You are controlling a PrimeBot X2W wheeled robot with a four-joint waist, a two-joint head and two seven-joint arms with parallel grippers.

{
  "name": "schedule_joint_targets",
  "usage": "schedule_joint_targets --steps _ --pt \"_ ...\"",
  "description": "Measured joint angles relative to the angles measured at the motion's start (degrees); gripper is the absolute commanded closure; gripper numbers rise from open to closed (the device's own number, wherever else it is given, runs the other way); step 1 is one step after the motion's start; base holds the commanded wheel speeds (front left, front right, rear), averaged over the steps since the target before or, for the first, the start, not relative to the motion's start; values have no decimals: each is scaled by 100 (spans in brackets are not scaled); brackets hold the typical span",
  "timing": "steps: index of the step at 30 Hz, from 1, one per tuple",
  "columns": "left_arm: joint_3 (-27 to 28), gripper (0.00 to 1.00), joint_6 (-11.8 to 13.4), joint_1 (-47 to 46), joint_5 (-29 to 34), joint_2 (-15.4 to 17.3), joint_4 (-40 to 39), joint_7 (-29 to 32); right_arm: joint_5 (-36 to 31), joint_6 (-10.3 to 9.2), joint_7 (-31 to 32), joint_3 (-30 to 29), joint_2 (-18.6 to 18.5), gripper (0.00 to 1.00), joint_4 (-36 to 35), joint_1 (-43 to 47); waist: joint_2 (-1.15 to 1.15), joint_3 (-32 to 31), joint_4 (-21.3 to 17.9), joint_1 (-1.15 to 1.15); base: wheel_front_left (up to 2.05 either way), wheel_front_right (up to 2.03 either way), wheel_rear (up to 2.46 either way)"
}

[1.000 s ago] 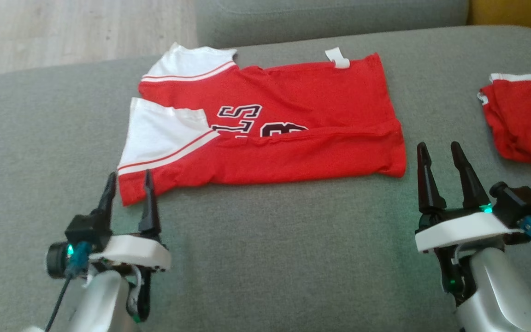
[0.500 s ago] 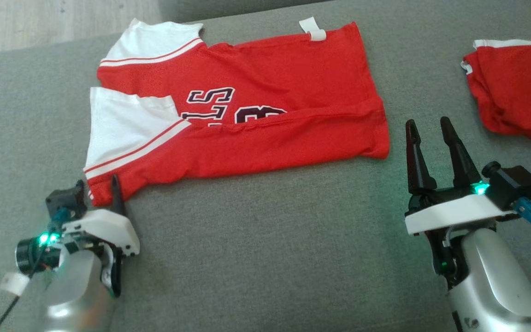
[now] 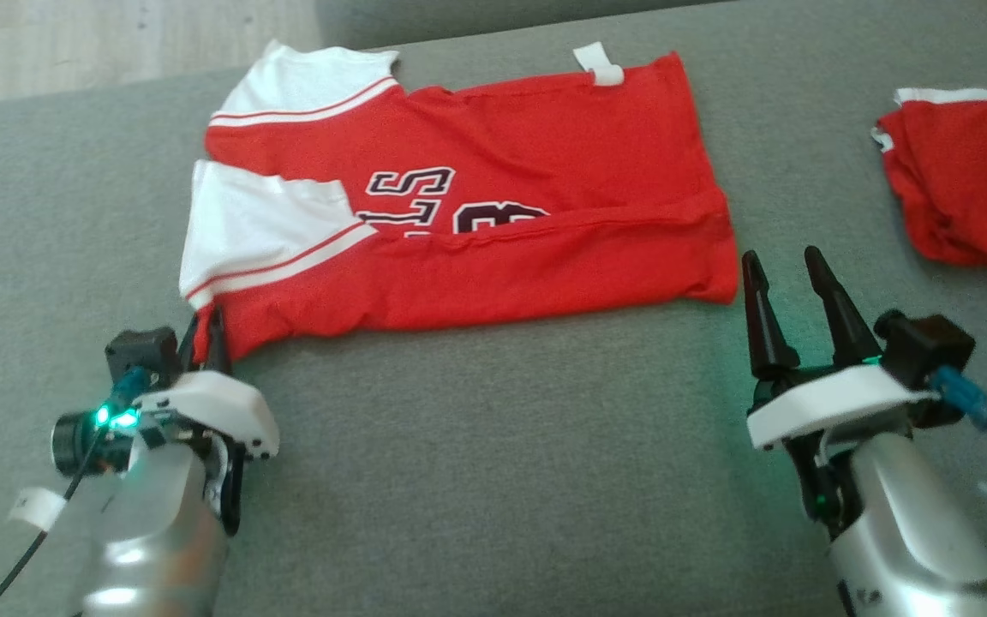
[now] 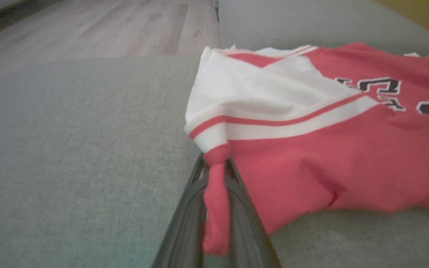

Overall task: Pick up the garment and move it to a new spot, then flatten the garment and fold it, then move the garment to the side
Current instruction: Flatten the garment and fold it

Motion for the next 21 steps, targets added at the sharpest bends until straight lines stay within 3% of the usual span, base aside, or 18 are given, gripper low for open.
schedule_joint_targets --steps 9,14,21 --pt "-277 100 -246 -176 226 -1 -1001 -156 94 0 789 -575 87 0 1161 -684 0 15 308 0 0 0 0" --pt "-427 100 -252 -204 382 -3 -1479 -157 83 0 1033 -816 116 0 1952 -1088 0 125 474 0 0 0 0" --pt "-532 100 -291 -199 432 -12 -1664 -157 162 0 1178 -732 122 0 2703 -1585 0 238 647 0 0 0 0"
